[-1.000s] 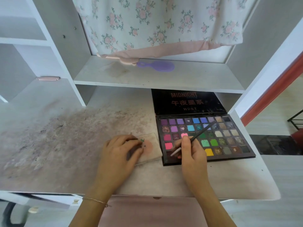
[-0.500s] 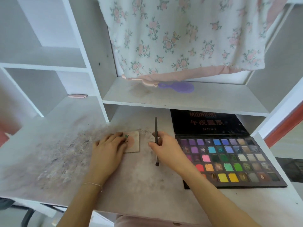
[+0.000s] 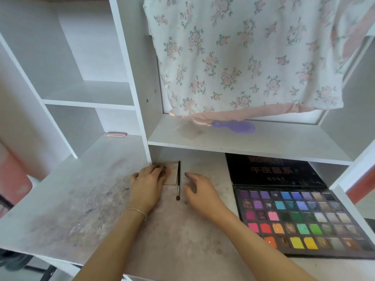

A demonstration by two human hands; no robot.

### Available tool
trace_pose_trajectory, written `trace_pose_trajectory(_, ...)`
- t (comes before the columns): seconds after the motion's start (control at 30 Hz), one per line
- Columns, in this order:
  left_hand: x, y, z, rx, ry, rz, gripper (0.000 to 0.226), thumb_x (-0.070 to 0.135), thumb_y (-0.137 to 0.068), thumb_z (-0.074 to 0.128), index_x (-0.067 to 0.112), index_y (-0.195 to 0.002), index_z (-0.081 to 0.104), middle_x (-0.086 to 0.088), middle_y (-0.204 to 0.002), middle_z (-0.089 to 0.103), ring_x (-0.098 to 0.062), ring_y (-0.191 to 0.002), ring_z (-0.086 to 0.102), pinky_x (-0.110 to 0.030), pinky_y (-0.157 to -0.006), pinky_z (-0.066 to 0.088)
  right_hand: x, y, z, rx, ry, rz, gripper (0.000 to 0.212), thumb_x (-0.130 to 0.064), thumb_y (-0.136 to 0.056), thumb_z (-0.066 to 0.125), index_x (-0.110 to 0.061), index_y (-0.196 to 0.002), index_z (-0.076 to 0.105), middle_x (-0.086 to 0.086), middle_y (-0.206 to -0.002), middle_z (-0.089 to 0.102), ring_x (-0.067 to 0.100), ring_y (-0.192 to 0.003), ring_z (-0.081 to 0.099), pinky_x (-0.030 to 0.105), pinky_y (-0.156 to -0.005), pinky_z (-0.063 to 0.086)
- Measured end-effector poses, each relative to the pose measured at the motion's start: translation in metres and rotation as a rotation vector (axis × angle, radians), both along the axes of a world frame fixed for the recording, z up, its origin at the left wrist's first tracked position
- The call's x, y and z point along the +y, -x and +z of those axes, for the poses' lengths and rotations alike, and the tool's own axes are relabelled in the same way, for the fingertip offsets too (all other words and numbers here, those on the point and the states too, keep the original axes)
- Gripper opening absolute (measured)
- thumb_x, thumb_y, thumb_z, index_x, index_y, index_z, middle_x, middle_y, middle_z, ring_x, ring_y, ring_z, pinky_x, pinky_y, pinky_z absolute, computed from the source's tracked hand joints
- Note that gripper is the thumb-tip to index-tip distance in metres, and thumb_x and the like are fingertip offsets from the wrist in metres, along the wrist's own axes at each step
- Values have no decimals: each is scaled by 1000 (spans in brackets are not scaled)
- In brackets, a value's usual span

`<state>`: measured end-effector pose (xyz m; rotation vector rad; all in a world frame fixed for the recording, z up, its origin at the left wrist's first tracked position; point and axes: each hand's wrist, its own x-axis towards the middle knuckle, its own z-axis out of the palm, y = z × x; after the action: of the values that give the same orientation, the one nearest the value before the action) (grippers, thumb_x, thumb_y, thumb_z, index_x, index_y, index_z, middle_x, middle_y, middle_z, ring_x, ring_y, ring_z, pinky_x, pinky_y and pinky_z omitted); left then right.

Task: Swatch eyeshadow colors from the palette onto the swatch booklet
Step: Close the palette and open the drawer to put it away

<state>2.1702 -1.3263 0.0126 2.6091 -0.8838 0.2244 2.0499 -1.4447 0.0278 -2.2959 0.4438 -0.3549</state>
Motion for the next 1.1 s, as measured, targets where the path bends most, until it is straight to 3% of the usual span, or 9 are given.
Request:
trace_pose_trajectory(0.27,18,45,29,-93,288,-13,29,19,-88,59,9,-115,63,-11,-122,59,-30,-115,51,-43,-97,30,7,54,1,1,194,45,42,-25,-96,40,-16,-137,39,0,-142,39,13,-132,28,20,-107,18)
trace_pose_trajectory(0.37,33,85,37,-50,337,-83,32,23,-87,57,8,-115,61,-12,-116,62,-31,-108,55,-43,-92,40,16,87,4,-87,172,38,37,-23,-94,44,-17,-131,46,-2,-135,47,8,-126,35,4,-100,14)
trace_pose_trajectory(0.47,46,133,36,78,374,-190,29,20,-87,60,11,-115,61,-7,-112,62,-24,-102,58,-33,-90,44,24,123,3,-130,172,21,32,-20,-92,48,-17,-124,53,-4,-125,53,5,-118,41,-7,-91,14)
trace_pose_trajectory(0.57,58,179,30,120,419,-277,24,23,-86,61,18,-110,62,8,-99,61,-6,-89,56,-12,-80,42,27,155,-1,-130,202,12,30,-18,-91,50,-18,-121,55,-7,-119,55,-1,-110,42,-6,-90,18)
trace_pose_trajectory(0.63,62,204,21,155,445,-329,19,27,-85,61,20,-102,63,12,-89,62,-2,-78,56,-12,-73,44,25,172,-4,-124,224,9,30,-17,-91,50,-18,-121,55,-8,-117,54,-4,-107,40,-2,-90,22)
trace_pose_trajectory(0.73,64,236,1,188,329,-383,18,39,-84,52,26,-92,63,16,-79,62,-4,-73,55,-13,-62,44,24,192,-9,-101,233,-9,29,-14,-91,51,-15,-119,57,-5,-115,56,0,-106,43,6,-90,28)
trace_pose_trajectory(0.87,53,253,-29,285,46,-372,28,45,-90,42,25,-89,61,4,-85,67,-14,-79,59,-34,-71,47,27,205,-14,-106,255,4,28,-6,-88,53,-6,-116,59,7,-119,58,16,-117,48,17,-98,29)
trace_pose_trajectory(1.1,23,262,-58,318,-11,-177,36,52,-89,40,23,-94,62,4,-93,69,-18,-88,62,-27,-68,44,29,209,-17,-152,315,-6,28,-5,-85,53,-5,-112,62,11,-118,61,21,-118,51,22,-97,34)
